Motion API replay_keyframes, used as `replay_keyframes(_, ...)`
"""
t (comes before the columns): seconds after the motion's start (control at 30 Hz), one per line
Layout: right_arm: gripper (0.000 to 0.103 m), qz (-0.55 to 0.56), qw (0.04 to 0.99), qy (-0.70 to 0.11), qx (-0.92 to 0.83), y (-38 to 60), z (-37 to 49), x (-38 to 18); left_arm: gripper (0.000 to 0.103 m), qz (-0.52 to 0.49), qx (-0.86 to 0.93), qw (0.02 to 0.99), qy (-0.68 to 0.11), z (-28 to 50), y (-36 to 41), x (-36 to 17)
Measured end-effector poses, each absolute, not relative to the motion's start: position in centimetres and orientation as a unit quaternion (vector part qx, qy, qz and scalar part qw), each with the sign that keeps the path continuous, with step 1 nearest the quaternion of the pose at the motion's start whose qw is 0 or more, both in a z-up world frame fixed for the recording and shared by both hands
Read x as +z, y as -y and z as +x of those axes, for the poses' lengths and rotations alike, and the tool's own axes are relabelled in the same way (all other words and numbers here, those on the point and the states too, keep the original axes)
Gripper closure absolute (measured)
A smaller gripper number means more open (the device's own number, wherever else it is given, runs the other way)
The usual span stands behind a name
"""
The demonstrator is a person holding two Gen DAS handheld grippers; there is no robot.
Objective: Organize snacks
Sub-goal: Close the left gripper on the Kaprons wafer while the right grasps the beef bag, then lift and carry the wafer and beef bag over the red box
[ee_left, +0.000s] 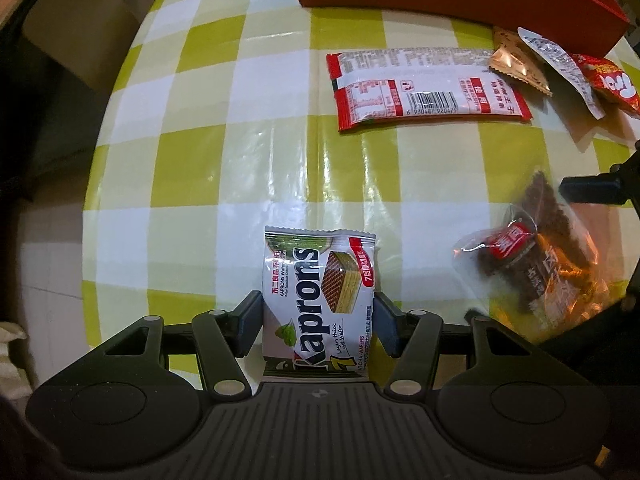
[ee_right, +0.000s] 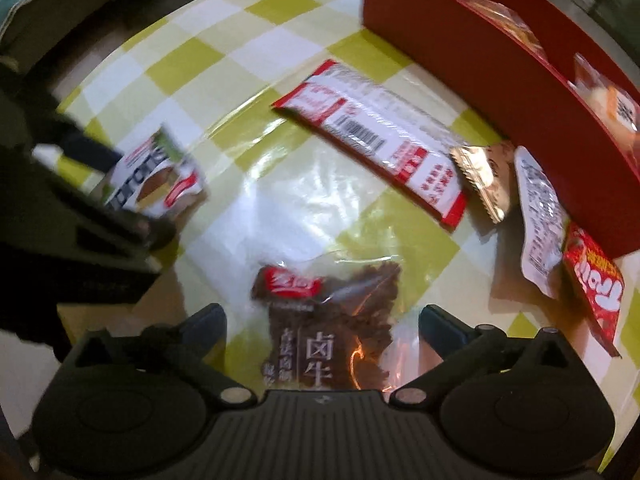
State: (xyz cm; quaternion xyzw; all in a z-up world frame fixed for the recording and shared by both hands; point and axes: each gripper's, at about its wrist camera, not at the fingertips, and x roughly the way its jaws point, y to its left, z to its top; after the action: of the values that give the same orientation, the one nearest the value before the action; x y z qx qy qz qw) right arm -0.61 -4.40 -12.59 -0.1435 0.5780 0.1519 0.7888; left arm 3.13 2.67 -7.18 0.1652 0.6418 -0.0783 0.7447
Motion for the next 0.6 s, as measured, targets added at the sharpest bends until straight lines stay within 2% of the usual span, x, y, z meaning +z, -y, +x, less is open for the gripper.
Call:
replay_keyframes(0.17,0.0,-0.125,0.788,-0.585,0.144,5.0,0.1,-12.1,0.037,0.166,-0.083,0.745,-0.641,3.0,-2.6,-7.1)
replay_keyframes(0.23,0.006,-0.118,0.789,-0.587,0.136,5.5,0.4,-11.7,0.038,0.168,-0.083,0.747,-0.638,2.9,-2.7,-7.0)
replay_keyframes(0.47,0.014,-0.104,0.793,-0.588,0.124,6.5,0.6,-10.9,0.038,0.168,-0.09,0.75,-0.633,2.7,-2.1,-6.5)
replay_keyframes(0.6,0.014,-0.094,0.803,-0.578,0.109,8.0,0.4,-9.9,0.038,0.165,-0.092,0.756,-0.626,2.8,-1.8,-6.0)
